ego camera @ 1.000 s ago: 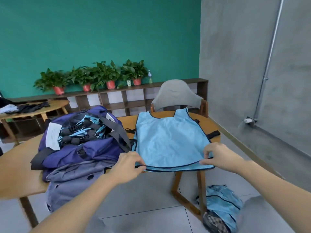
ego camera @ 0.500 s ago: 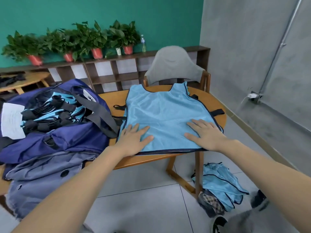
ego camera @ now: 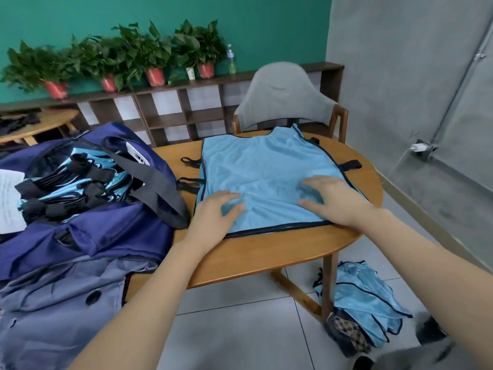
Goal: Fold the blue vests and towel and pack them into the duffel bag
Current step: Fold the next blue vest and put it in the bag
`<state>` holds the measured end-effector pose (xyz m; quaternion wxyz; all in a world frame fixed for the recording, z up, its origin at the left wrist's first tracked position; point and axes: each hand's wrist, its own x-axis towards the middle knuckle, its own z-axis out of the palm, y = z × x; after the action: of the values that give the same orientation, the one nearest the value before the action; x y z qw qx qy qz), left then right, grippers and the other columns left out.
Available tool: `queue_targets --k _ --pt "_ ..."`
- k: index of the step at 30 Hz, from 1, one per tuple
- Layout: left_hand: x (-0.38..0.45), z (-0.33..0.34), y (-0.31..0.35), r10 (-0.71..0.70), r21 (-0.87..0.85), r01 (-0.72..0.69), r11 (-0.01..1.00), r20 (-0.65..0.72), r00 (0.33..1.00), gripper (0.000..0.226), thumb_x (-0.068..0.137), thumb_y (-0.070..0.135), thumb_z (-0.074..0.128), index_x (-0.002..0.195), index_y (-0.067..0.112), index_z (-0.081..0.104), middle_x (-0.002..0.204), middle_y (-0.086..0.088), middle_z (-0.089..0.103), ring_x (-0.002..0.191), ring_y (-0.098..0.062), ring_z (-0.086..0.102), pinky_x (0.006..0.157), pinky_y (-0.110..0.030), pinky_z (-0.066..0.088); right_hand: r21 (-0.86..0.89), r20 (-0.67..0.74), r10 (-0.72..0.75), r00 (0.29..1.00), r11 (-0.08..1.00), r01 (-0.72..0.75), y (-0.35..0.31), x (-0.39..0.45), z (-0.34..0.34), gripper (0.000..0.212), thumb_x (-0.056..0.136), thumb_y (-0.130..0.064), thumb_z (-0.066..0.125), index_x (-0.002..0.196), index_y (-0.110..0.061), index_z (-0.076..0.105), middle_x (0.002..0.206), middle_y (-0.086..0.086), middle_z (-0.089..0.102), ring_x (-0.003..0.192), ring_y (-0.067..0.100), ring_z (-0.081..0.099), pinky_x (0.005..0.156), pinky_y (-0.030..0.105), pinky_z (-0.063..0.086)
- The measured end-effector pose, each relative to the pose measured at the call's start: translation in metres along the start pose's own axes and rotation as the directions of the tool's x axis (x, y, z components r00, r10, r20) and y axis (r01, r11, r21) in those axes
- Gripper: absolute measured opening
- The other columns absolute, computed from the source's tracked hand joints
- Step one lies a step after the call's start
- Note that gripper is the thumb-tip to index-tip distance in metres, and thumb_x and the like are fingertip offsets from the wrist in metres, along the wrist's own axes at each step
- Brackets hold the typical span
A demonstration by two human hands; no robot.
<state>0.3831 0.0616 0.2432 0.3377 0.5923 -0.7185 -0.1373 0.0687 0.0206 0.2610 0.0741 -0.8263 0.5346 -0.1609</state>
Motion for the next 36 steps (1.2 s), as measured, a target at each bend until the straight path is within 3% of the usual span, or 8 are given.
queue_targets --k 3,5,8,16,20,26,31,36 --pt "-0.020 -0.004 -0.001 0.198 0.048 -0.193 0.980 -0.160 0.967 0.019 0.089 0.037 0.075 0.105 0.028 0.079 0.112 0.015 0.071 0.116 -0.003 0.057 0.106 -0.014 0.034 0.181 -0.154 -0.088 0.984 0.977 0.115 -0.024 -0.025 0.016 0.044 0.094 -0.052 0.059 0.123 -0.021 0.070 0.125 -0.005 0.068 0.123 0.011 0.055 0.107 0.025 0.039" --pt "-0.029 -0.004 -0.001 0.246 0.036 -0.245 0.969 -0.063 0.967 0.017 0.086 0.036 0.077 0.100 0.028 0.081 0.101 0.024 0.069 0.106 0.003 0.059 0.099 -0.011 0.039 0.201 -0.157 -0.140 0.978 0.965 0.171 -0.036 -0.035 0.026 0.033 0.093 -0.045 0.065 0.114 -0.022 0.075 0.118 -0.009 0.070 0.118 0.004 0.055 0.104 0.017 0.038" --pt "-0.038 -0.010 -0.001 0.205 -0.027 -0.204 0.979 0.040 0.978 0.013 0.086 0.032 0.078 0.098 0.028 0.081 0.096 0.029 0.067 0.103 -0.001 0.061 0.095 -0.016 0.045 0.243 -0.121 -0.161 0.980 0.952 0.186 -0.046 -0.040 0.028 0.025 0.092 -0.041 0.068 0.109 -0.025 0.077 0.114 -0.014 0.069 0.113 -0.002 0.053 0.100 0.007 0.034" --pt "-0.039 -0.025 -0.010 0.163 0.003 -0.164 0.986 0.088 0.983 0.027 0.081 0.049 0.074 0.098 0.029 0.080 0.104 0.020 0.070 0.108 0.001 0.060 0.102 -0.023 0.046 0.179 -0.061 -0.188 0.980 0.964 0.196 -0.053 -0.037 0.021 0.019 0.095 -0.037 0.065 0.104 -0.027 0.078 0.106 -0.014 0.065 0.102 0.004 0.056 0.095 0.026 0.046" --pt "-0.036 -0.019 -0.005 0.185 0.076 -0.190 0.979 0.066 0.980 0.027 0.082 0.053 0.074 0.095 0.030 0.080 0.098 0.018 0.069 0.102 -0.004 0.060 0.095 -0.032 0.050 0.123 -0.068 -0.236 0.969 0.962 0.243 -0.058 -0.030 0.024 0.019 0.097 -0.032 0.063 0.101 -0.022 0.078 0.102 -0.012 0.064 0.096 0.007 0.059 0.085 0.035 0.053" --pt "-0.027 0.003 0.023 0.260 0.091 -0.260 0.961 0.014 0.966 0.033 0.083 0.059 0.071 0.097 0.030 0.078 0.098 0.016 0.071 0.099 -0.006 0.058 0.094 -0.038 0.048 0.095 -0.063 -0.256 0.965 0.960 0.261 -0.060 -0.023 0.021 0.018 0.099 -0.030 0.060 0.097 -0.018 0.073 0.098 -0.009 0.065 0.095 0.010 0.057 0.086 0.034 0.051" --pt "-0.013 0.020 0.045 0.273 0.111 -0.289 0.951 0.136 0.952 0.032 0.087 0.056 0.070 0.104 0.029 0.078 0.105 0.012 0.071 0.105 -0.008 0.056 0.095 -0.036 0.047 0.146 0.015 -0.252 0.968 0.958 0.247 -0.059 -0.021 0.014 0.018 0.091 -0.039 0.061 0.092 -0.025 0.072 0.097 -0.015 0.065 0.098 0.005 0.055 0.087 0.035 0.050" --pt "-0.006 0.021 0.040 0.224 0.025 -0.234 0.972 0.212 0.951 0.024 0.087 0.051 0.072 0.101 0.032 0.078 0.103 0.017 0.068 0.105 -0.004 0.054 0.095 -0.035 0.048 0.084 0.024 -0.270 0.962 0.960 0.268 -0.061 -0.020 0.012 0.009 0.090 -0.031 0.066 0.085 -0.027 0.073 0.100 -0.019 0.065 0.090 0.004 0.061 0.080 0.035 0.053"
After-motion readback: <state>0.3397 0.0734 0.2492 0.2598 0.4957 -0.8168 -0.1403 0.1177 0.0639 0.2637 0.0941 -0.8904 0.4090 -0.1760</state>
